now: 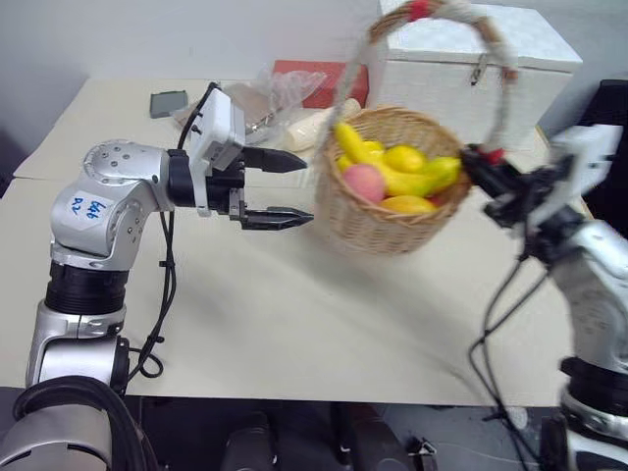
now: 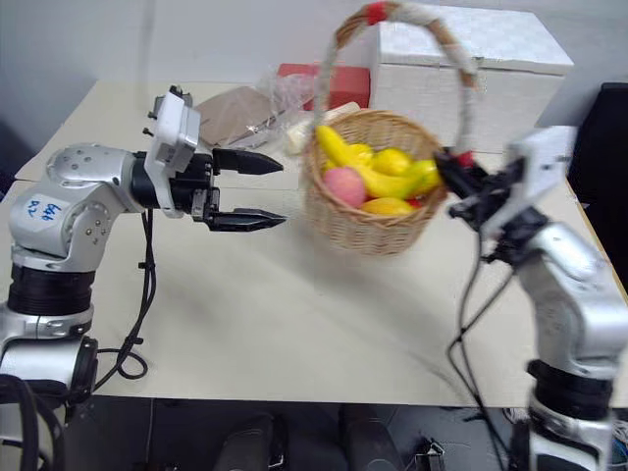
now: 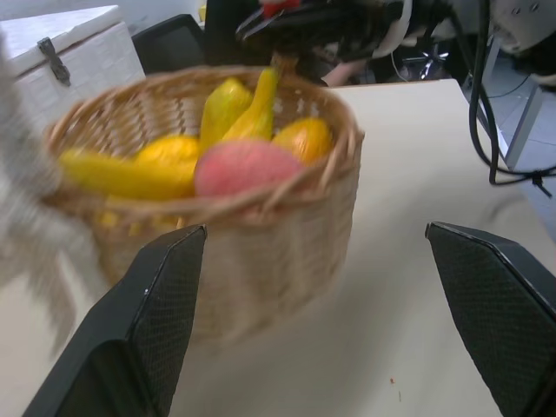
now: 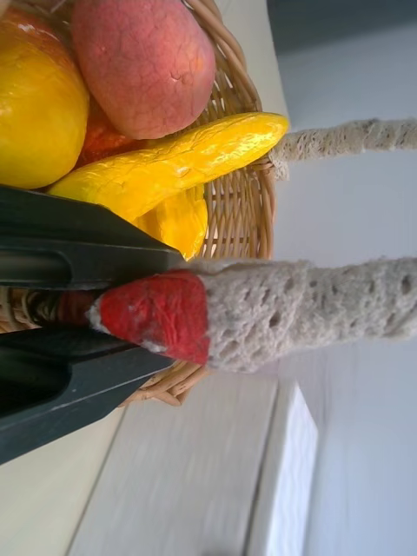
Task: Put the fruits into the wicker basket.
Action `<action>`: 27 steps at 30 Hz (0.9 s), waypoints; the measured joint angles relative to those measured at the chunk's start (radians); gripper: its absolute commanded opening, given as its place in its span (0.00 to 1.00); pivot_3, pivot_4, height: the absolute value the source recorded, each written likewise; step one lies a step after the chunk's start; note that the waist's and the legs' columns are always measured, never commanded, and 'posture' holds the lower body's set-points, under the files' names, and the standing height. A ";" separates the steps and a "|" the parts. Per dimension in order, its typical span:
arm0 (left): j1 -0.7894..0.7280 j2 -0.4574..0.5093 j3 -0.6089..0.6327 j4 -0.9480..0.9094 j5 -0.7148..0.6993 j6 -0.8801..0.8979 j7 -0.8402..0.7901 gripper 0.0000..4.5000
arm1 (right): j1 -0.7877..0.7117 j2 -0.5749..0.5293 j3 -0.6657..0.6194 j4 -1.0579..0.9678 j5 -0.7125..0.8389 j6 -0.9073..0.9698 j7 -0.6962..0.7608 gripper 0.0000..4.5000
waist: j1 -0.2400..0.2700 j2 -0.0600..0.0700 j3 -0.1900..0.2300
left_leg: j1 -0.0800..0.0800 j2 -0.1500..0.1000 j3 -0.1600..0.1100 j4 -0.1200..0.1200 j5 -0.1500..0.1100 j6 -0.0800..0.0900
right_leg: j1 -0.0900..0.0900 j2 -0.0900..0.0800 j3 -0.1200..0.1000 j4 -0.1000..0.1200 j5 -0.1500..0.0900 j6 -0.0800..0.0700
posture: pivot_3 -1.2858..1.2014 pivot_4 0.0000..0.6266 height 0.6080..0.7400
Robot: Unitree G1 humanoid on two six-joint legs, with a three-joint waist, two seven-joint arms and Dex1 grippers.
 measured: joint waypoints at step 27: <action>-0.056 -0.044 0.007 0.098 -0.040 0.016 -0.155 0.94 | 1.023 -0.273 -0.852 0.163 0.229 0.035 0.576 0.98 | -0.012 -0.003 0.001 | 0.039 -0.012 -0.011 -0.017 -0.006 0.010 | 0.042 0.002 0.005 -0.025 -0.001 0.004 | 0.52 0.24 1.00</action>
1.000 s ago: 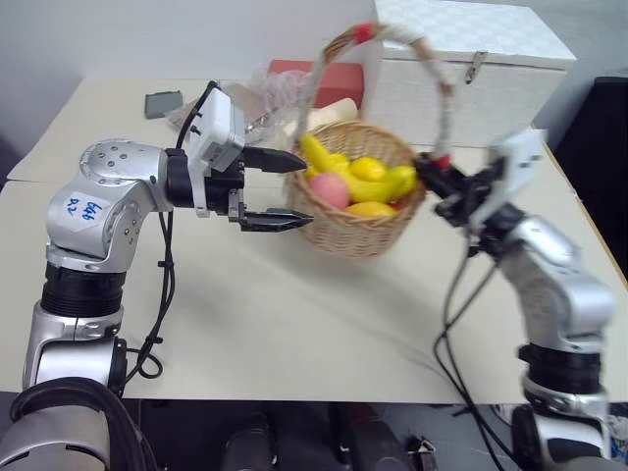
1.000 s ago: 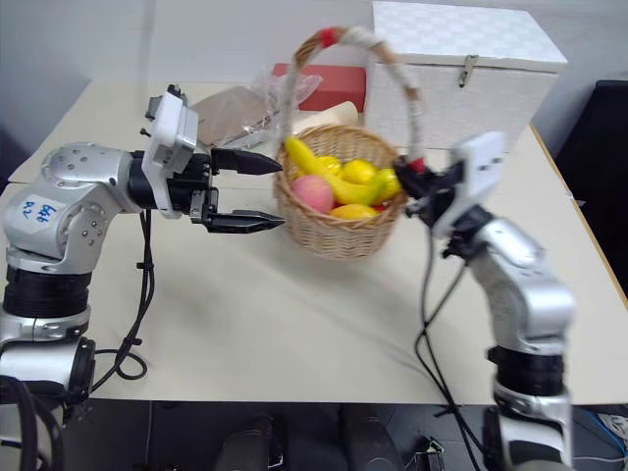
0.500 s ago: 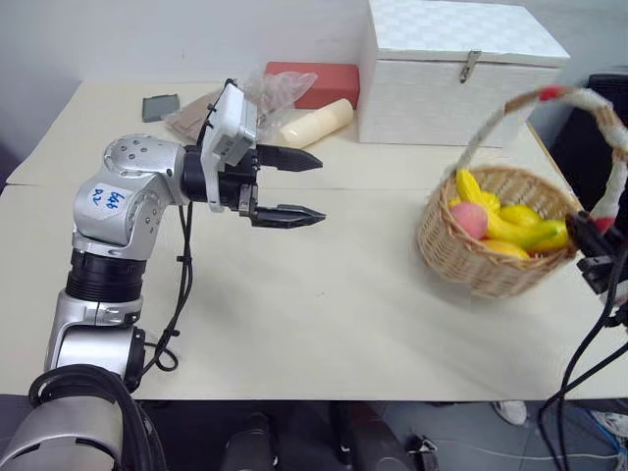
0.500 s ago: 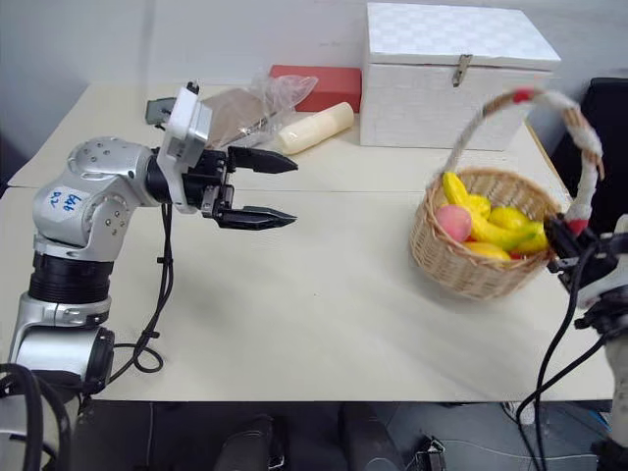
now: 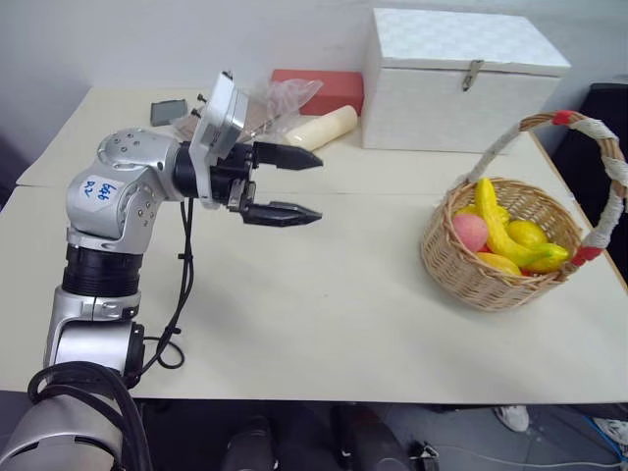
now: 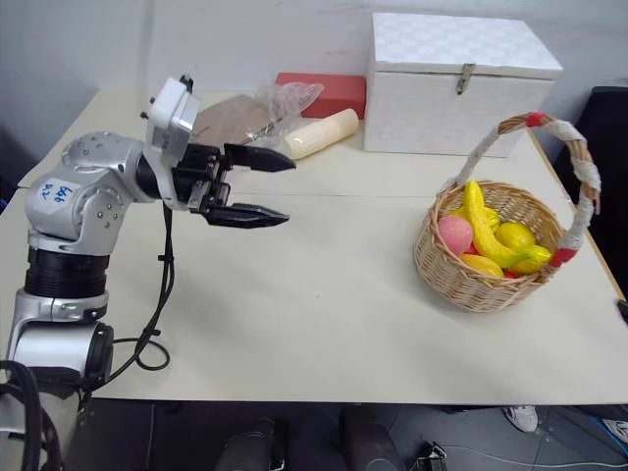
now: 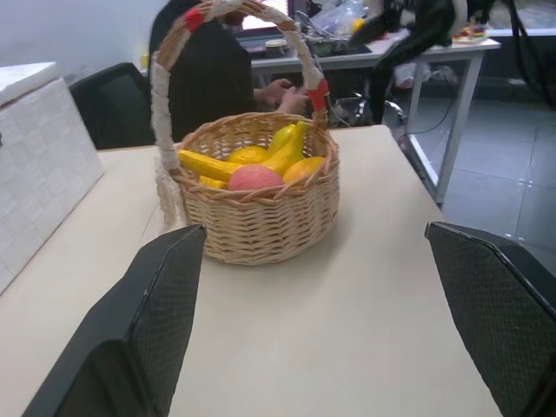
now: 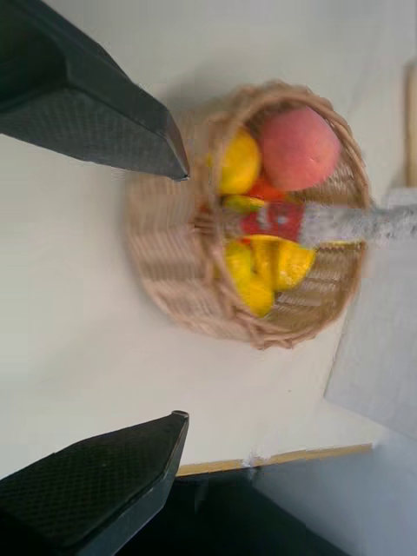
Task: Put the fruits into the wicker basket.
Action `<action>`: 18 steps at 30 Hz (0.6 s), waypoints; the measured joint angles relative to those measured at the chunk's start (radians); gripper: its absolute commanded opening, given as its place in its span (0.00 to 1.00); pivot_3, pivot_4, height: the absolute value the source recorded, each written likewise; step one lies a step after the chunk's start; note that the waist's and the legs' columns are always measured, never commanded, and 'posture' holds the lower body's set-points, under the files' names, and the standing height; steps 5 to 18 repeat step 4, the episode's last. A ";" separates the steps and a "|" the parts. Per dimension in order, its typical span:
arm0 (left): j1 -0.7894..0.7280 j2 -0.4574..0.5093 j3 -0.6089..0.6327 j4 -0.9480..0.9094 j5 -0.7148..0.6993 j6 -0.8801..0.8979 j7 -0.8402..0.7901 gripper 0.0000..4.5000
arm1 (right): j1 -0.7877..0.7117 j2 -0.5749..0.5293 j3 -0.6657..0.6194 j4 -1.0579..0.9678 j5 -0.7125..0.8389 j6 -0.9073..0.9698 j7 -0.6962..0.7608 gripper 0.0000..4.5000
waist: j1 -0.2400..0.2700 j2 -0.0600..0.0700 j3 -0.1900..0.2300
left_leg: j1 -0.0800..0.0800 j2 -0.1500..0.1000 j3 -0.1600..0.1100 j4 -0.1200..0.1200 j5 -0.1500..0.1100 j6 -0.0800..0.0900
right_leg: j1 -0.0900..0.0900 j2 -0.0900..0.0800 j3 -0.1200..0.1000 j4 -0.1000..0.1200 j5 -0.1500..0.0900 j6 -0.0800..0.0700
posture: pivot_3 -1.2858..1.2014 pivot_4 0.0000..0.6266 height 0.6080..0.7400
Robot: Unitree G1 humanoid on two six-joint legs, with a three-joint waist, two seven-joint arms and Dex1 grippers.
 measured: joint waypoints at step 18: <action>0.002 -0.003 0.003 0.000 -0.005 -0.009 0.001 0.94 | -0.014 -0.107 -0.067 0.092 0.044 0.070 0.121 0.98 | -0.017 -0.001 0.000 | 0.001 0.003 -0.002 0.000 -0.002 0.001 | 0.006 -0.003 -0.001 -0.004 0.001 0.002 | 0.52 0.24 1.00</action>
